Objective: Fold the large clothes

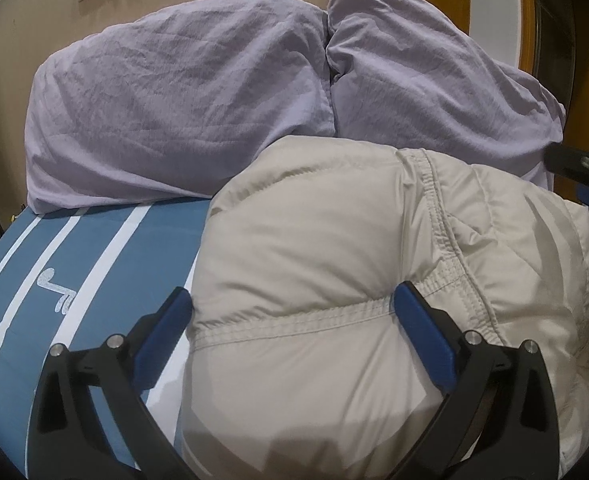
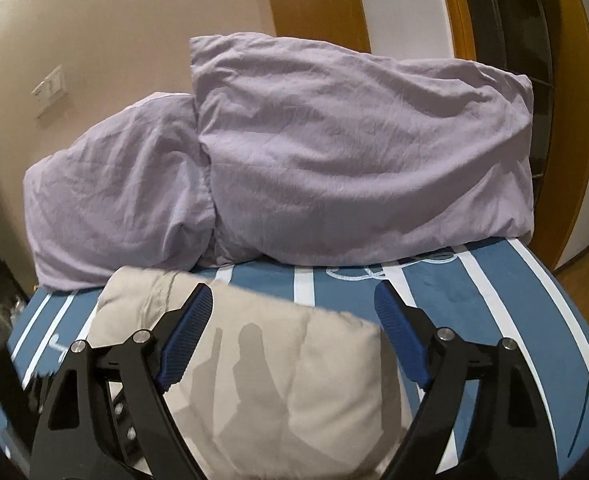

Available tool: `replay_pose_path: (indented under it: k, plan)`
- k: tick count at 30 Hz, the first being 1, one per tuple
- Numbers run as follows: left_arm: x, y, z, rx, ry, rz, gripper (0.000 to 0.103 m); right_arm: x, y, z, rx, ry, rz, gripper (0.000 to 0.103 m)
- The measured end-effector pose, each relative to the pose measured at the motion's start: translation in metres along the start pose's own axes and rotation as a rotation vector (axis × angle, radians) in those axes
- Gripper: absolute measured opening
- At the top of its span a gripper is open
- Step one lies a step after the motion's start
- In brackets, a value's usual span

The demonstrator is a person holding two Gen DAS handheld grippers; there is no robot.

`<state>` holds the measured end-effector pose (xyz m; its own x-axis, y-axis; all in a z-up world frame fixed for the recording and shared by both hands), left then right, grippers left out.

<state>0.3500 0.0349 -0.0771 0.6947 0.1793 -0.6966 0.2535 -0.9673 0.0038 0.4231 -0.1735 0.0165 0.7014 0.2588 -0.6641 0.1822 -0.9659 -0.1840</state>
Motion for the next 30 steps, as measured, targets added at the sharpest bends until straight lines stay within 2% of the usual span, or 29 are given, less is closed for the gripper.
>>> replay_pose_path:
  k: [2, 7, 11, 18, 24, 26, 30]
  plan:
    - [0.000, -0.001, 0.000, -0.004, 0.000, 0.006, 0.101, 0.009, 0.002, 0.001, 0.012, -0.021, 0.012, 0.084]
    - [-0.001, 0.000, 0.001, -0.008, 0.007, 0.042, 0.101, 0.051, 0.016, 0.028, 0.043, -0.145, 0.035, 0.084]
    - [-0.002, 0.003, 0.001, 0.001, 0.017, 0.040, 0.101, 0.067, 0.029, 0.039, 0.113, -0.170, -0.009, 0.084]
    - [-0.004, 0.009, 0.002, 0.017, 0.029, 0.019, 0.101, 0.080, 0.032, 0.053, 0.120, -0.182, 0.018, 0.085]
    - [-0.014, 0.010, -0.014, 0.007, -0.006, 0.053, 0.101, 0.092, 0.038, 0.059, 0.140, -0.220, 0.030, 0.086]
    - [-0.021, 0.013, -0.024, 0.013, 0.027, 0.042, 0.101, 0.095, 0.040, 0.060, 0.147, -0.233, 0.027, 0.086]
    - [-0.023, 0.025, -0.048, 0.058, 0.073, -0.031, 0.101, 0.096, 0.039, 0.060, 0.141, -0.237, 0.039, 0.087]
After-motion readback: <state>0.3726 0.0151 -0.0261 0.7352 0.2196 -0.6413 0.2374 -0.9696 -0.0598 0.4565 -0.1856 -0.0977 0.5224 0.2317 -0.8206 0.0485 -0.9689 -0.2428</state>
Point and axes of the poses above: each gripper's, at about its wrist camera, not at the fingertips, and x roughly the way its jaws point, y to its right, z to its underside, the point moved 5 cm from there along x, roughly the way its jaws point, and after that the axes turned 6 degrees about -y, right-handed, at the moved point
